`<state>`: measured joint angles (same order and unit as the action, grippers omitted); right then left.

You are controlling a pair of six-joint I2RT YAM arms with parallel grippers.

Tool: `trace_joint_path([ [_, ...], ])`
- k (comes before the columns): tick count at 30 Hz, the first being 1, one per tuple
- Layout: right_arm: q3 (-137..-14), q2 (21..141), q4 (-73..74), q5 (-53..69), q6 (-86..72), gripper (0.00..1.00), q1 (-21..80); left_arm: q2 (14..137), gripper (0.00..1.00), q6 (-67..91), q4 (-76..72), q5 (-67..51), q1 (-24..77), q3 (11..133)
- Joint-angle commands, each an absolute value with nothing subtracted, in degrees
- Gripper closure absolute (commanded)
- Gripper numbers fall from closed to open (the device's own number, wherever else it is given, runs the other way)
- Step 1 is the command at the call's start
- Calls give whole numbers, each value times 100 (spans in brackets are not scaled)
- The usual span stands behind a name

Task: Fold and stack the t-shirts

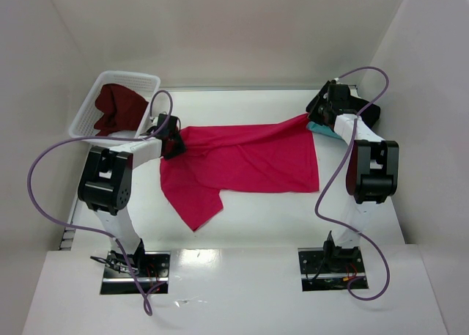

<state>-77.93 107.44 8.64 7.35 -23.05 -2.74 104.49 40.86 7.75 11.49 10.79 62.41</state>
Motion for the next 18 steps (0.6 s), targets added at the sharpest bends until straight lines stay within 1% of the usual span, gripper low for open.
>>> trace_joint_path([
  [1, -8051, 10802, 809, 694, -2232, 100, -220, 10529, 44, 4166, 554, 1169, 1072, 6284],
  [3, -8051, 10802, 809, 694, -2232, 100, -220, 10529, 44, 4166, 554, 1222, 1072, 6284],
  [4, -8051, 10802, 809, 694, -2232, 100, -220, 10529, 46, 4166, 502, 1222, 1072, 6284],
  [8, -8051, 10802, 809, 694, -2232, 100, -220, 10722, 56, 4166, 449, 1222, 1072, 6389],
  [10, -8051, 10802, 809, 694, -2232, 100, -220, 10792, 66, 4166, 448, 1222, 1072, 6390],
  [11, -8051, 10802, 809, 694, -2232, 100, -220, 10854, 70, 4166, 448, 1222, 1072, 6390],
  [12, -8051, 10802, 809, 694, -2232, 100, -220, 10854, 72, 4166, 448, 1222, 1072, 6390],
  [14, -8051, 10802, 809, 642, -2232, 100, -220, 10854, 82, 4166, 448, 1222, 1072, 6442],
  [16, -8051, 10802, 809, 642, -2232, 100, -220, 10854, 91, 4166, 448, 1274, 1072, 6442],
  [17, -8051, 10802, 809, 642, -2232, 100, -220, 10854, 100, 4166, 509, 1274, 1072, 6442],
  [18, -8051, 10802, 809, 642, -2232, 100, -220, 10854, 100, 4166, 510, 1274, 1072, 6442],
])
